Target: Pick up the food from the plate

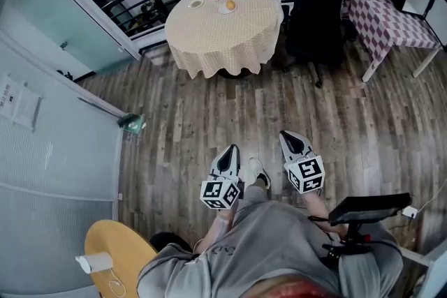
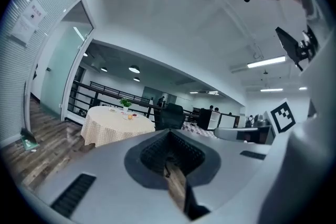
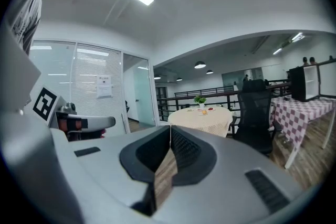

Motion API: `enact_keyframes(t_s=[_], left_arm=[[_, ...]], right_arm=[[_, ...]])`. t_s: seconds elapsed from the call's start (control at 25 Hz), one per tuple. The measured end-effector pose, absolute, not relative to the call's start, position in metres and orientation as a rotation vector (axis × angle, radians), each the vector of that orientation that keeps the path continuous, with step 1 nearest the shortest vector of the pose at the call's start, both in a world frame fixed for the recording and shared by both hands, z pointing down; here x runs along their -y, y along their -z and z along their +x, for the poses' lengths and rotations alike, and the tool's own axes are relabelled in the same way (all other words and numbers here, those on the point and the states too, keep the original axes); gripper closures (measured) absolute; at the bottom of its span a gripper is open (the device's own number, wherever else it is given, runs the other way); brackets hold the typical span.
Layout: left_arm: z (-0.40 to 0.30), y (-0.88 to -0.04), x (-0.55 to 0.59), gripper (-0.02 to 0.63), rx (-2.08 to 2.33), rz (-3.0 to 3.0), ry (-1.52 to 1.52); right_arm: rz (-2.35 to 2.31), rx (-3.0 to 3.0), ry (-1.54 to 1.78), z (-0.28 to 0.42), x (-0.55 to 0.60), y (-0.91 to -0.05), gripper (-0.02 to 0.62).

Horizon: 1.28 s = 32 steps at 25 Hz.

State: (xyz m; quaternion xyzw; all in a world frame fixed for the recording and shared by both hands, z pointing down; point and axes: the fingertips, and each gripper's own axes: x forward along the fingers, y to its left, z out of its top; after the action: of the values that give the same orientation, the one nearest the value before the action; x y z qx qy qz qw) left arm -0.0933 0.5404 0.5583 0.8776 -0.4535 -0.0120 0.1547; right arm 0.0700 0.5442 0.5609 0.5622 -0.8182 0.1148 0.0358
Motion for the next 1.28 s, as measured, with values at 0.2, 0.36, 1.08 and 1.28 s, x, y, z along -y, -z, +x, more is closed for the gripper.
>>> enact_keyframes(t_s=[0.2, 0.36, 1.08, 1.28], left_arm=[[-0.069, -0.550, -0.448, 0.595, 1.153, 2.596, 0.049], [-0.074, -0.543, -0.380, 0.595, 1.096, 2.596, 0.100], [-0.080, -0.580, -0.217, 0.595, 0.984, 2.590, -0.008], [-0.083, -0.579, -0.170, 0.595, 1.114, 2.464, 0.091]], right_arm=[[1.811, 2.420, -0.363, 0.083, -0.472, -0.549, 0.581], [1.774, 2.396, -0.382, 0.067, -0.406, -0.539, 0.581], [1.795, 2.345, -0.545, 0.069, -0.245, -0.574, 0.581], [1.672, 2.423, -0.492, 0.052, -0.177, -0.586, 0.581]])
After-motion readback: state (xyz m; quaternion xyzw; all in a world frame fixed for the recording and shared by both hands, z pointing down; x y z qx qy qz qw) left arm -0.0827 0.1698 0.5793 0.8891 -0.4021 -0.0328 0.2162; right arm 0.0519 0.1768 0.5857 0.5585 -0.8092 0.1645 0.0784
